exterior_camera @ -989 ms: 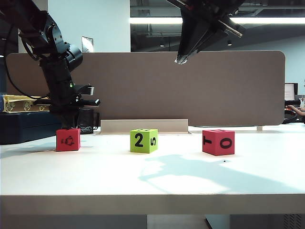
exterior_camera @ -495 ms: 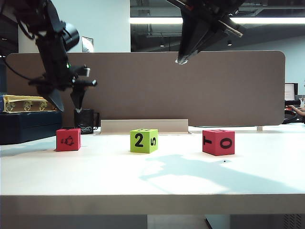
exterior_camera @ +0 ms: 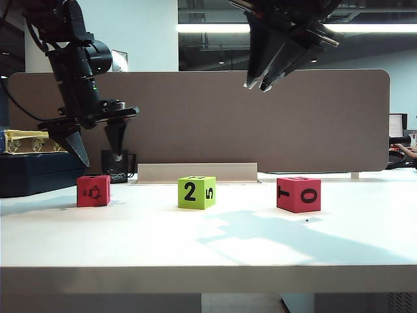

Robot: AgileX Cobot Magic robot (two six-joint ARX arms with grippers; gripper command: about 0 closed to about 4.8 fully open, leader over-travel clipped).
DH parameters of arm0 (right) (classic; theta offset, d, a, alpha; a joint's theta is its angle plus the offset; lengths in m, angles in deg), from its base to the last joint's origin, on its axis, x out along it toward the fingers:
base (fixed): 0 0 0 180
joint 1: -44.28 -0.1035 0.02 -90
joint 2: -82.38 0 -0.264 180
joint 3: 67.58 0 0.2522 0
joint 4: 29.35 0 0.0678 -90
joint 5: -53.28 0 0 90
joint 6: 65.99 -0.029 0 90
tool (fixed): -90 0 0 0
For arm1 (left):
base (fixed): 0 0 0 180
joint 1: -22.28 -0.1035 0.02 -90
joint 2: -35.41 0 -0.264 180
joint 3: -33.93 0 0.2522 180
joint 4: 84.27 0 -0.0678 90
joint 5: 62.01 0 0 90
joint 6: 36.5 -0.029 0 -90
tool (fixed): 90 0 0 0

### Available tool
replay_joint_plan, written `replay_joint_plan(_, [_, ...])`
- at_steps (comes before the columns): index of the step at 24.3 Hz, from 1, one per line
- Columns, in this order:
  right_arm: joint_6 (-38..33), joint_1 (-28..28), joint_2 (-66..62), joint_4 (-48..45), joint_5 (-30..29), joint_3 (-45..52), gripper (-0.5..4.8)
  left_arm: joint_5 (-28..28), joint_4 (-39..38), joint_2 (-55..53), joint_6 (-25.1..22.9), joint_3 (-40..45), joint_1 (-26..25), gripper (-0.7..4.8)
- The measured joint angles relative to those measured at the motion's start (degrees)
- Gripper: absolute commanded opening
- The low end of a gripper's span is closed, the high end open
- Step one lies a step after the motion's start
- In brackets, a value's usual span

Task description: Select the appropriate blocks from the scattered letter blocks on the table and arrange them in a row to spell out "THU".

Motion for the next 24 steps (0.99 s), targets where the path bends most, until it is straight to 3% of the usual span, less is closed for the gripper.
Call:
replay_joint_plan(6, [0.02, 0.0, -0.13, 1.44, -0.94, 0.09, 1.64, 5.31, 0.07, 0.0, 0.22, 0.0, 1.51, 3.19])
replay_joint_plan(10, [0.02, 0.11, -2.03, -2.05, -0.42, 0.07, 0.72, 8.02, 0.2, 0.0, 0.22, 0.0, 1.36, 3.18])
replay_joint_plan(14, [0.04, 0.35, -6.86, -2.62, 0.85, 0.09, 0.72, 12.07, 0.52, 0.0, 0.17, 0.0, 1.01, 3.19])
replay_joint_plan(17, [0.04, 0.72, -8.72, -3.08, 3.48, 0.13, 0.72, 10.99, 0.07, 0.0, 0.2, 0.0, 1.05, 3.19])
replay_joint_plan(19, [0.07, 1.53, -8.81, -5.68, 4.31, 0.09, 0.67, 4.37, -0.68, 0.0, 0.22, 0.0, 1.51, 3.18])
replay_joint_plan(21, [0.07, 2.82, -8.81, -8.11, 4.44, 0.09, 0.13, 0.57, -0.87, 0.0, 0.2, 0.0, 2.43, 3.18])
replay_joint_plan(24, [0.15, 5.29, -8.81, -9.81, 4.59, 0.07, -0.07, 0.87, -0.31, 0.0, 0.2, 0.0, 4.13, 3.18])
